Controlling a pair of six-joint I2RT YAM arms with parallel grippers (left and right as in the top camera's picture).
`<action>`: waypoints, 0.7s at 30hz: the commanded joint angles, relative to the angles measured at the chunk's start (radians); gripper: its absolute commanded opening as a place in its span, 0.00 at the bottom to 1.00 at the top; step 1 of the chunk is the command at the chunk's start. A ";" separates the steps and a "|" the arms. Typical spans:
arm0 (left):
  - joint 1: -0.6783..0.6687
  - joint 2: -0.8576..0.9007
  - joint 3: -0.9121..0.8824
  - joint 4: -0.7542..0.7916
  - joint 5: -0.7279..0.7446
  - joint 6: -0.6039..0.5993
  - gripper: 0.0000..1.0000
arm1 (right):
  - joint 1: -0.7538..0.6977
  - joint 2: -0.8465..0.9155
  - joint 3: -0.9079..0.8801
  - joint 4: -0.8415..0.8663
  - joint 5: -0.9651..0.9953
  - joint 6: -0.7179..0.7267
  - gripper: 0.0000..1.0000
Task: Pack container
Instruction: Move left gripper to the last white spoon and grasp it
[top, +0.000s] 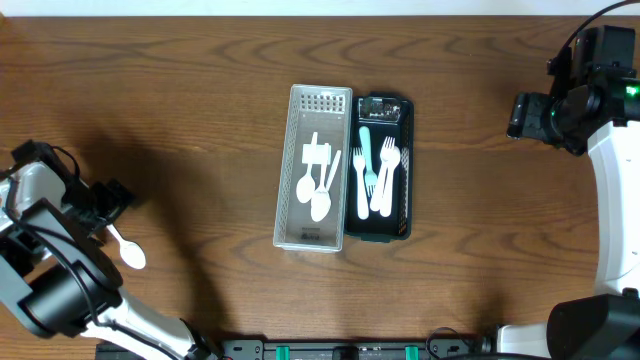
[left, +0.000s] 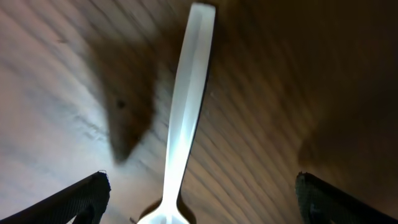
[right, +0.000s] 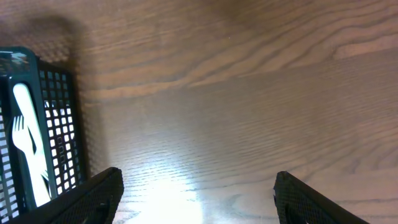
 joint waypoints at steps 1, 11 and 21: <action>0.002 0.030 -0.004 0.003 0.010 0.018 0.97 | 0.003 0.005 -0.006 0.003 0.007 -0.013 0.81; 0.002 0.046 -0.032 0.014 0.007 0.018 0.97 | 0.003 0.005 -0.006 0.002 0.007 -0.021 0.81; 0.002 0.046 -0.037 0.002 0.007 0.018 0.51 | 0.003 0.005 -0.006 -0.002 0.006 -0.028 0.81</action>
